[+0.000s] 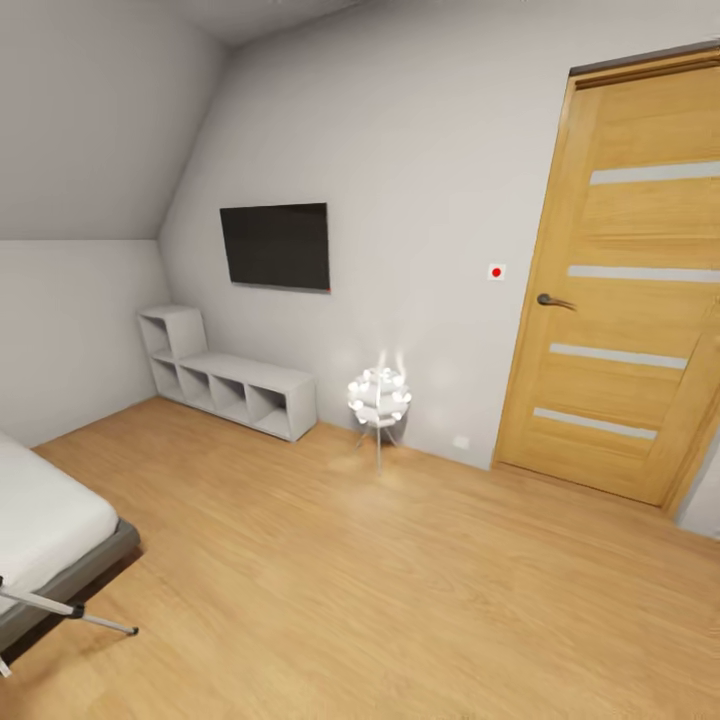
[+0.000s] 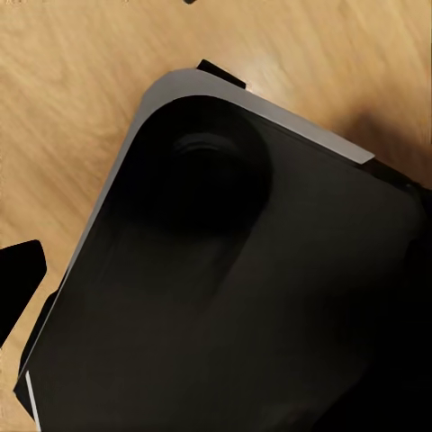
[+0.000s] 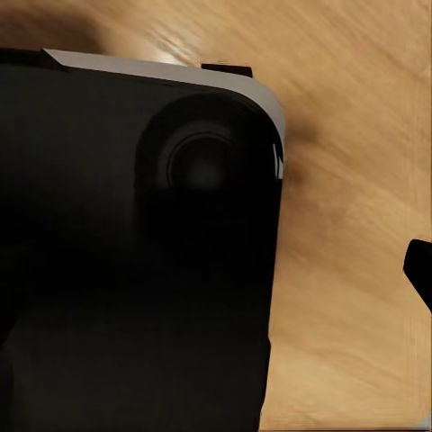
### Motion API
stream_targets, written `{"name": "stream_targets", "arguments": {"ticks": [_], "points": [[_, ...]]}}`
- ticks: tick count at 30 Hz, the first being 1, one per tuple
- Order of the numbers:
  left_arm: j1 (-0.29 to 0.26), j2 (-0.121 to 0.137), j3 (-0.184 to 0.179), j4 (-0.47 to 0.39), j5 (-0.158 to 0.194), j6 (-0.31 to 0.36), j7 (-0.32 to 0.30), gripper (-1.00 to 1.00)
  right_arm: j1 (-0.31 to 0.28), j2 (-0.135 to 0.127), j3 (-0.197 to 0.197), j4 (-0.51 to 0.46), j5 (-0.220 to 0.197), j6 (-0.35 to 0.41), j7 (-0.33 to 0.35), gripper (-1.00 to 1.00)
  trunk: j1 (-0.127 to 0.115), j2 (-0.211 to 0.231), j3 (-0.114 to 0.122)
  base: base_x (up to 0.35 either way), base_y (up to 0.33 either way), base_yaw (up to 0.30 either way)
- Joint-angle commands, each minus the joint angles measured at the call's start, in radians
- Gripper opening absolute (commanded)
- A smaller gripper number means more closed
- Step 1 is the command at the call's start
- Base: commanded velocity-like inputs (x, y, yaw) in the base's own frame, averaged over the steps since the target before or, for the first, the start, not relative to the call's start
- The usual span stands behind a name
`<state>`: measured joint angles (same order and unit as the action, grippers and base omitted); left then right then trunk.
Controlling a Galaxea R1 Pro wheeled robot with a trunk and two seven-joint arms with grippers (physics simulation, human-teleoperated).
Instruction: Attach the digital camera to the camera tripod in the bedroom.
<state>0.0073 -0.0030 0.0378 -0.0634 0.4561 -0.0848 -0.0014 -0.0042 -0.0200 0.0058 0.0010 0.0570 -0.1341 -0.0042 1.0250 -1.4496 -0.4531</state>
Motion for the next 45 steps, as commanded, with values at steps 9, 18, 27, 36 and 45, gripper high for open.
{"name": "stream_targets", "arguments": {"ticks": [9,18,27,36,45], "points": [[0.001,0.0,0.006,-0.002,0.002,-0.001,0.0,1.0,0.0,0.0,-0.001,0.0,0.007,-0.003,0.0,1.0,0.0,0.0,-0.001,-0.003,0.003,-0.26],[0.001,0.0,0.007,-0.002,0.003,-0.001,0.0,1.0,0.0,0.0,-0.001,0.0,0.008,-0.003,0.0,1.0,0.0,0.0,-0.001,0.0,0.0,-0.283],[0.001,0.0,0.007,-0.001,0.003,-0.001,0.0,1.0,0.0,0.0,0.003,0.0,0.01,-0.002,0.0,1.0,0.0,0.0,-0.001,0.0,0.0,-0.148],[0.001,0.0,0.007,-0.001,0.003,-0.001,0.0,1.0,0.0,-0.002,0.01,0.0,0.016,-0.002,0.0,1.0,0.0,0.0,-0.001,0.0,0.0,-0.007],[0.0,0.0,0.007,-0.002,0.003,-0.001,0.0,1.0,0.0,-0.003,0.011,0.0,0.015,-0.002,0.0,1.0,0.0,0.0,-0.001,0.0,0.0,0.0]]}}
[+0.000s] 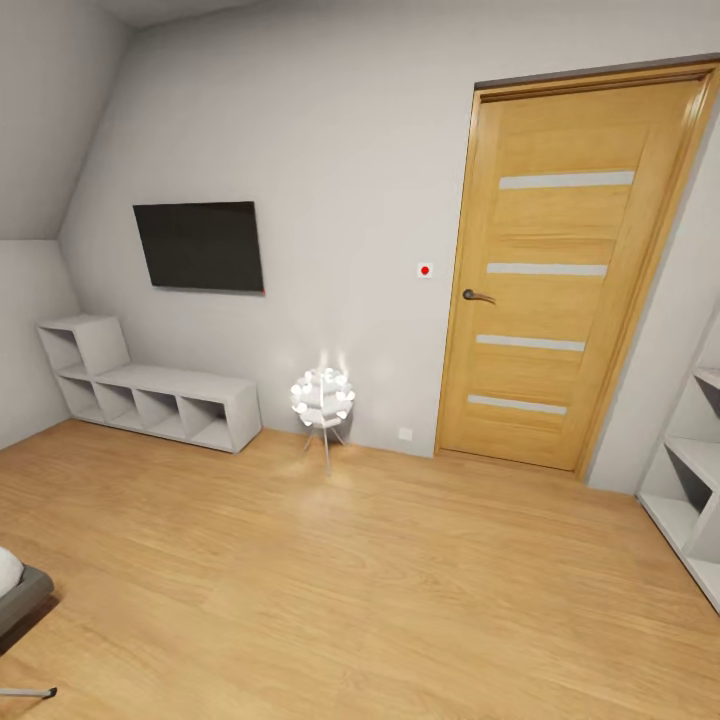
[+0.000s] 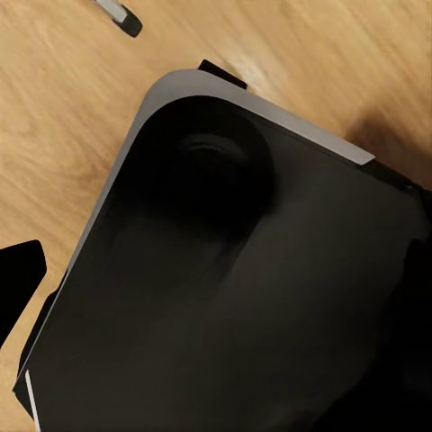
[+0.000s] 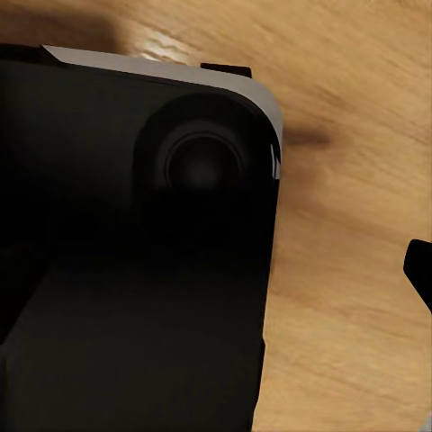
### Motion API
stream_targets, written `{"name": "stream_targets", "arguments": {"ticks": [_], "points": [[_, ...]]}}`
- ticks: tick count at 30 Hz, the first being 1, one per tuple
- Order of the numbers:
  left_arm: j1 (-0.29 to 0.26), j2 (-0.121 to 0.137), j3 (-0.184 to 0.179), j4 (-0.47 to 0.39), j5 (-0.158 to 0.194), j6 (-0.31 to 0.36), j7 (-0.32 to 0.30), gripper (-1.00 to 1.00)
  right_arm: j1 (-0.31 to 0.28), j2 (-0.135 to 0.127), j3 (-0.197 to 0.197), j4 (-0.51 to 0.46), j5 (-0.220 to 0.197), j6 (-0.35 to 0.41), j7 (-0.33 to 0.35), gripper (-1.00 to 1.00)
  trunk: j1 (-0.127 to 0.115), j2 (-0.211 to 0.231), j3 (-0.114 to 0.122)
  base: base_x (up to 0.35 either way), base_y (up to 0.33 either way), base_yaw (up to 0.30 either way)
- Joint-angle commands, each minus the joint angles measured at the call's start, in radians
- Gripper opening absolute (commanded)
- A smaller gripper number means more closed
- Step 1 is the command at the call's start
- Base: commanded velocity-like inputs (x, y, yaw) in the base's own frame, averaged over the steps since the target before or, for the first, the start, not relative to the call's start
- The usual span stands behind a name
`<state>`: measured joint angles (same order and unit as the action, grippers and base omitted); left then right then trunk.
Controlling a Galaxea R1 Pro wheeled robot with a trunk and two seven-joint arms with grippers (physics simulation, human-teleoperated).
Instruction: Attach the digital camera to the camera tripod in the bedroom.
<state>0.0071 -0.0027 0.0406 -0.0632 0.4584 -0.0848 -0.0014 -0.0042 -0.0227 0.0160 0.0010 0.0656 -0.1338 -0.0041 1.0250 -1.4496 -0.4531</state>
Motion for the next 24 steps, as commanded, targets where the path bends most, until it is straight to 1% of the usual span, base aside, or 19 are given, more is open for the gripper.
{"name": "stream_targets", "arguments": {"ticks": [1,9,12,17,24], "points": [[0.001,0.0,0.004,-0.002,0.0,-0.001,0.0,1.0,0.0,0.0,0.001,0.001,0.007,-0.003,0.0,1.0,0.0,0.0,-0.001,0.0,0.0,0.0],[0.001,0.0,0.004,-0.002,0.0,-0.001,0.0,1.0,0.0,0.001,0.0,0.001,0.006,-0.004,0.0,1.0,0.0,0.0,-0.001,0.0,0.0,-0.001],[0.001,0.0,0.004,-0.002,0.0,-0.001,0.0,1.0,0.0,0.001,-0.001,0.001,0.003,-0.004,0.0,1.0,0.0,0.0,-0.001,0.0,0.0,-0.072],[0.001,0.0,0.004,-0.002,0.0,-0.001,0.0,1.0,0.0,0.001,-0.004,0.001,0.001,-0.003,0.0,1.0,0.0,0.0,-0.001,0.0,0.0,-0.211],[0.001,0.0,0.004,-0.001,0.0,-0.001,0.0,1.0,0.0,0.002,-0.002,0.001,0.002,-0.003,0.0,1.0,0.0,0.0,-0.001,0.0,0.0,-0.276]]}}
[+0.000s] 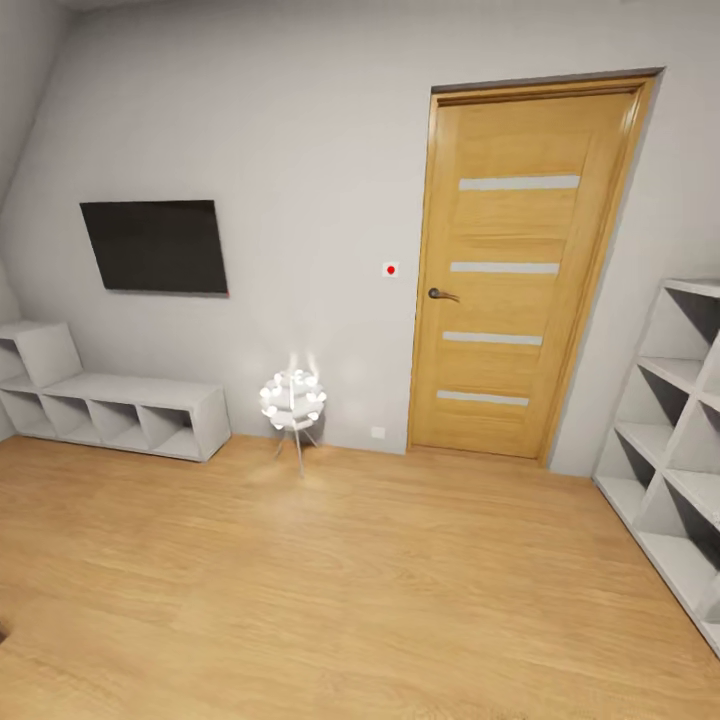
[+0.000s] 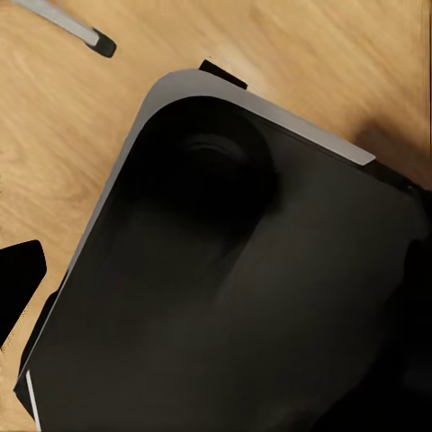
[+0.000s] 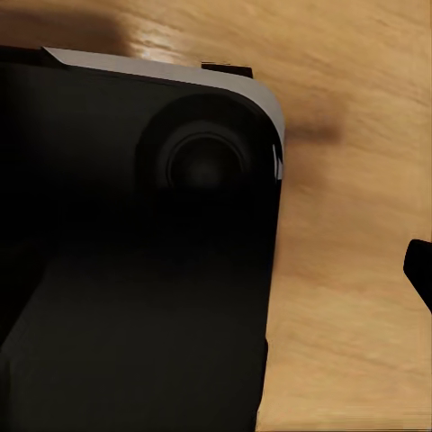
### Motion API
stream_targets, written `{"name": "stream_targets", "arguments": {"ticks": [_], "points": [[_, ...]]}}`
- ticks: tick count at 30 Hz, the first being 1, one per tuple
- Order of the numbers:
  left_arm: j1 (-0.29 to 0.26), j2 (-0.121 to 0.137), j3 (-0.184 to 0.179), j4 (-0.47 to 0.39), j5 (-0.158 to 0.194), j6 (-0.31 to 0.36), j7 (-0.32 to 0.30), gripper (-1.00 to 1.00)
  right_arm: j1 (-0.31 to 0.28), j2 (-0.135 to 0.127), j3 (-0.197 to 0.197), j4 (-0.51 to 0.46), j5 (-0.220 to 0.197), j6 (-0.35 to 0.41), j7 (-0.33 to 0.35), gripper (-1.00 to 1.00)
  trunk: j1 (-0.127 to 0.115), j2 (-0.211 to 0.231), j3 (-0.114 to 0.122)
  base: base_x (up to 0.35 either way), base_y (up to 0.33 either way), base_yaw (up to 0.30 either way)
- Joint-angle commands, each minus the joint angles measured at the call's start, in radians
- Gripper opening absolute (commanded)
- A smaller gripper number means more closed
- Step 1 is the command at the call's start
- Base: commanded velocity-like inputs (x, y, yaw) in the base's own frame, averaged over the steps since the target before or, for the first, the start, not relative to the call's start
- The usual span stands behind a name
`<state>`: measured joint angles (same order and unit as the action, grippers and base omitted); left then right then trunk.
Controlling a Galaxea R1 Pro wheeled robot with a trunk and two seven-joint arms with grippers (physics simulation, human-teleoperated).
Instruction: Attach the digital camera to the camera tripod in the bedroom.
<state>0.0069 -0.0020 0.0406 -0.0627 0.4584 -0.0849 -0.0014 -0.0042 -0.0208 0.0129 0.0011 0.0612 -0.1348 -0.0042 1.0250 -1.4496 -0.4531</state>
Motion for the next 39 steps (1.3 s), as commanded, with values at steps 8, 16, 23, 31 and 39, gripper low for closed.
{"name": "stream_targets", "arguments": {"ticks": [8,16,23,31,39], "points": [[0.001,0.0,0.005,-0.002,0.0,-0.001,0.0,1.0,0.0,0.0,0.002,0.0,0.006,-0.002,0.0,1.0,0.0,0.0,-0.001,0.0,0.0,-0.279],[0.001,0.0,0.005,-0.002,0.0,-0.001,0.0,1.0,0.0,0.0,0.003,0.0,0.01,-0.002,0.0,1.0,0.0,0.0,-0.001,0.0,0.0,-0.112],[0.001,0.0,0.005,-0.002,0.001,-0.001,0.0,1.0,0.0,-0.003,0.004,0.0,0.012,-0.002,0.0,1.0,0.0,0.0,-0.001,0.0,0.0,-0.013],[0.001,0.0,0.005,-0.002,0.002,0.0,0.0,1.0,0.0,-0.003,0.004,0.0,0.011,0.001,0.0,1.0,0.0,0.0,-0.001,0.0,0.0,0.0],[0.001,0.0,0.005,-0.014,0.002,-0.001,0.002,1.0,0.0,-0.005,0.002,-0.001,0.012,0.006,0.001,1.0,0.0,0.0,-0.001,0.0,0.0,0.0]]}}
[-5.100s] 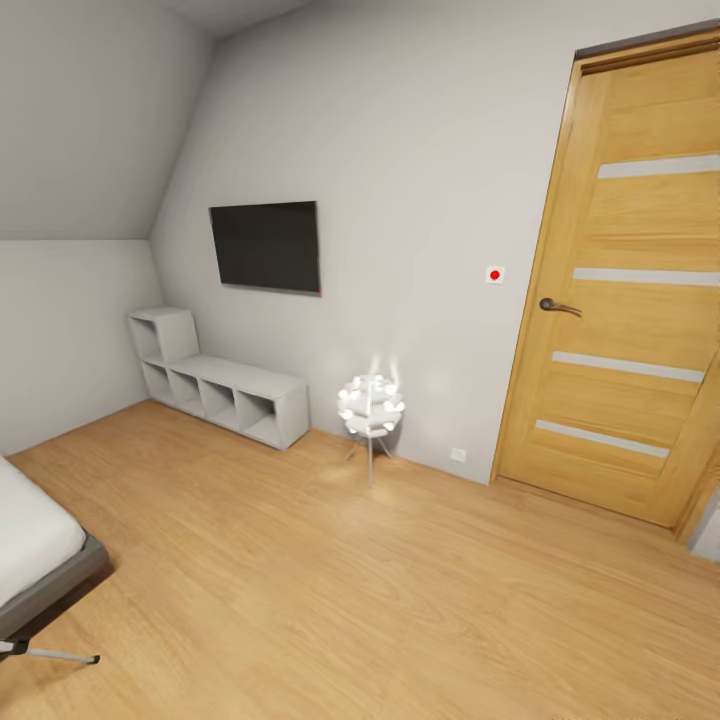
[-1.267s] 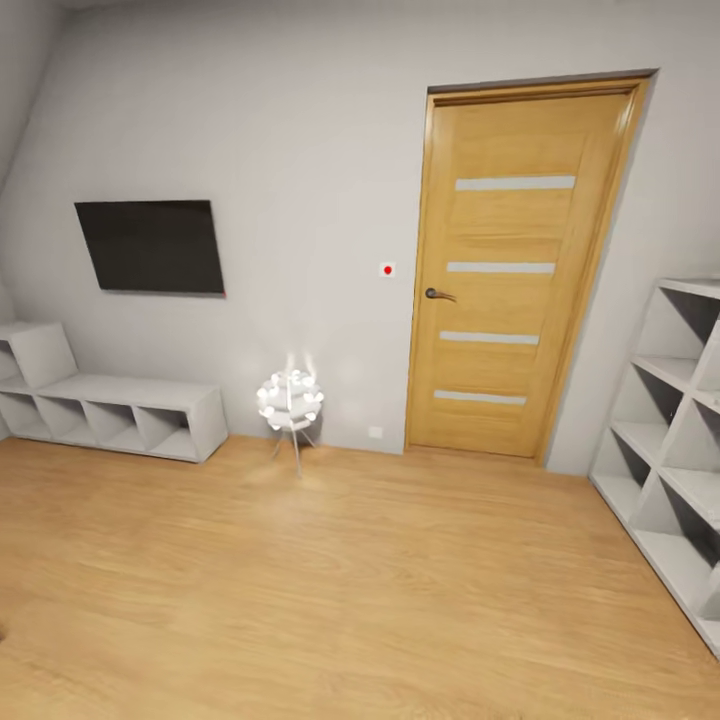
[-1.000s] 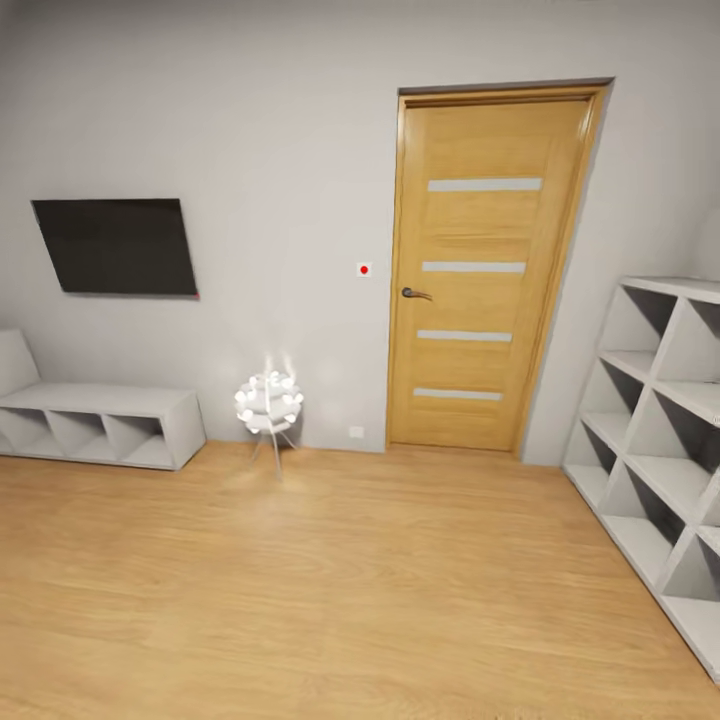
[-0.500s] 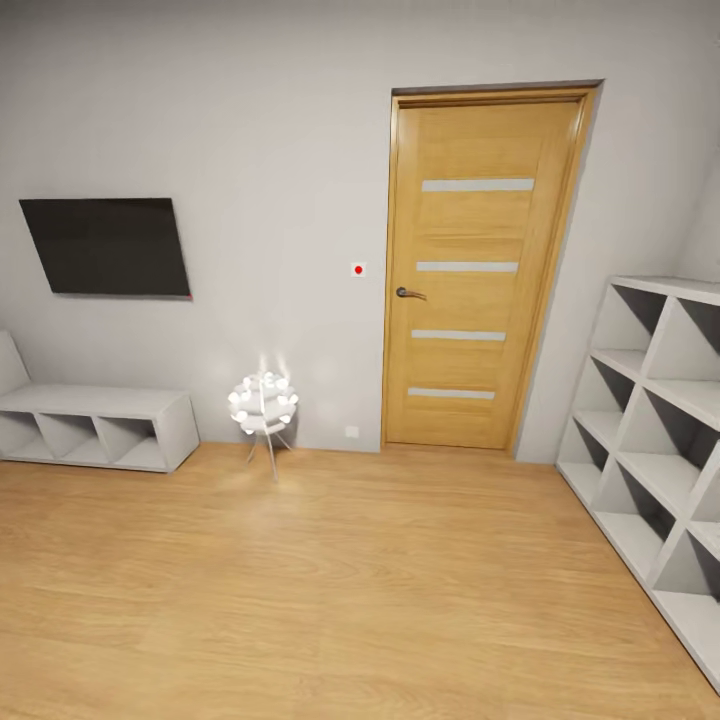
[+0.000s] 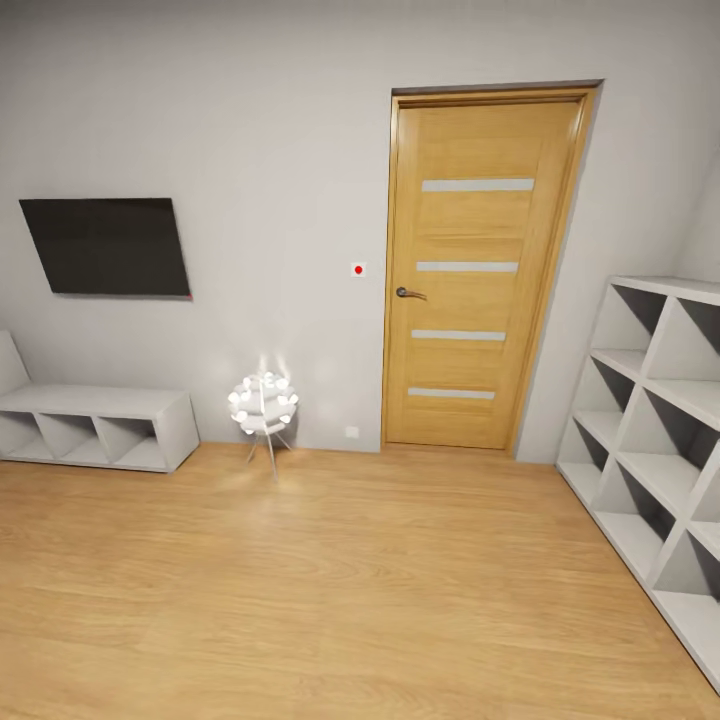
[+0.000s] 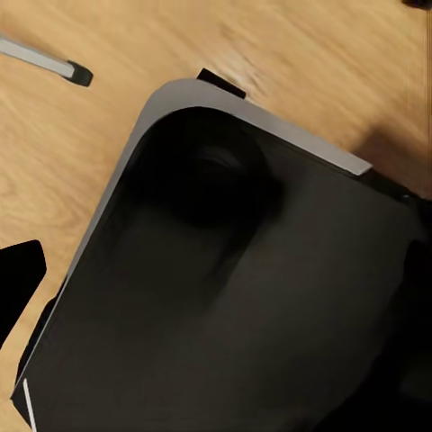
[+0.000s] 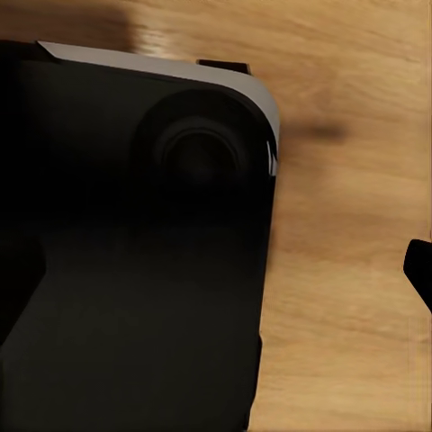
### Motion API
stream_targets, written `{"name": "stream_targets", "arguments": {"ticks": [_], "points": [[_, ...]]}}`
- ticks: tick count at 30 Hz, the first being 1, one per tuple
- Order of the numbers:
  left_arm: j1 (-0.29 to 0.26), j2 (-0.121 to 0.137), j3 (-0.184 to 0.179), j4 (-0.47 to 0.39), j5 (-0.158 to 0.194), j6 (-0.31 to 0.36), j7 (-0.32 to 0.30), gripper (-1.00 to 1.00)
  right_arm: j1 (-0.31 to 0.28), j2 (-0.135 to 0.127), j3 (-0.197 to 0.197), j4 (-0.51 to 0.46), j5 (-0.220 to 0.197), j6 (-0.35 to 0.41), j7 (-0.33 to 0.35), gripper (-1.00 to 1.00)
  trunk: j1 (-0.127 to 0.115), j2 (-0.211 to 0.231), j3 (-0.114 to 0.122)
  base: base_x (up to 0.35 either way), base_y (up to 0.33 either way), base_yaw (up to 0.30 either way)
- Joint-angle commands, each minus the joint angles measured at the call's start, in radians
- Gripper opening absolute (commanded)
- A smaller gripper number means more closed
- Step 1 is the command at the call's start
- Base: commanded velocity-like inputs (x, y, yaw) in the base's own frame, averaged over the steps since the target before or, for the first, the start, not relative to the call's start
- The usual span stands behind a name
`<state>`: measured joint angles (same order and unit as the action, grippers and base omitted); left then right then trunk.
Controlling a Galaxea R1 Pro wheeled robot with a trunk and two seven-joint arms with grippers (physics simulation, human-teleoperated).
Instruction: Attach the digital camera to the camera tripod in the bedroom.
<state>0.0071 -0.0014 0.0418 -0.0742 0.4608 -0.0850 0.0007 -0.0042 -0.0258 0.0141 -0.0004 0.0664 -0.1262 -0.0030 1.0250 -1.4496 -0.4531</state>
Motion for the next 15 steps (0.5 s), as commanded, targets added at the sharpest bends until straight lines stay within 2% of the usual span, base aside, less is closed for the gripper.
{"name": "stream_targets", "arguments": {"ticks": [1,5,7,8,9,11,12,13,15], "points": [[0.001,0.001,0.004,-0.005,-0.001,-0.001,0.0,1.0,-0.001,-0.002,0.001,-0.001,0.007,-0.002,0.0,1.0,0.0,0.0,-0.001,0.0,0.0,0.0],[0.001,0.021,0.003,-0.065,-0.003,0.006,0.004,1.0,-0.015,-0.01,0.002,-0.065,0.011,0.014,-0.012,1.0,0.0,0.0,-0.001,0.0,0.0,0.0],[0.001,0.04,0.002,-0.169,-0.005,0.024,0.016,1.0,-0.035,-0.012,0.0,-0.157,0.01,0.054,-0.035,1.0,0.0,0.0,-0.001,0.0,0.0,0.0],[0.001,0.057,0.001,-0.253,-0.006,0.052,0.036,1.0,-0.051,-0.012,-0.003,-0.23,0.008,0.096,-0.057,1.0,0.0,0.0,-0.001,0.0,0.0,0.0],[-0.003,0.115,0.002,-0.46,-0.003,0.205,0.125,1.0,-0.124,-0.011,-0.008,-0.397,0.003,0.215,-0.122,1.0,0.0,0.0,-0.001,0.0,0.0,0.0],[-0.015,0.132,0.002,-0.524,-0.001,0.284,0.161,1.0,-0.18,-0.007,-0.009,-0.436,0.001,0.254,-0.149,1.0,0.0,0.0,-0.001,0.0,0.0,0.0],[-0.043,0.143,0.003,-0.572,-0.001,0.358,0.187,1.0,-0.248,-0.003,-0.01,-0.452,-0.001,0.279,-0.171,1.0,0.0,0.0,-0.001,0.0,0.0,0.0],[-0.108,0.148,0.003,-0.599,0.0,0.418,0.206,1.0,-0.344,0.001,-0.011,-0.43,-0.002,0.294,-0.187,1.0,0.0,0.0,-0.001,0.0,0.0,0.0],[-0.19,0.149,0.003,-0.606,0.002,0.46,0.22,1.0,-0.445,0.004,-0.011,-0.386,-0.004,0.303,-0.198,1.0,0.0,0.0,-0.001,0.0,0.0,0.0]]}}
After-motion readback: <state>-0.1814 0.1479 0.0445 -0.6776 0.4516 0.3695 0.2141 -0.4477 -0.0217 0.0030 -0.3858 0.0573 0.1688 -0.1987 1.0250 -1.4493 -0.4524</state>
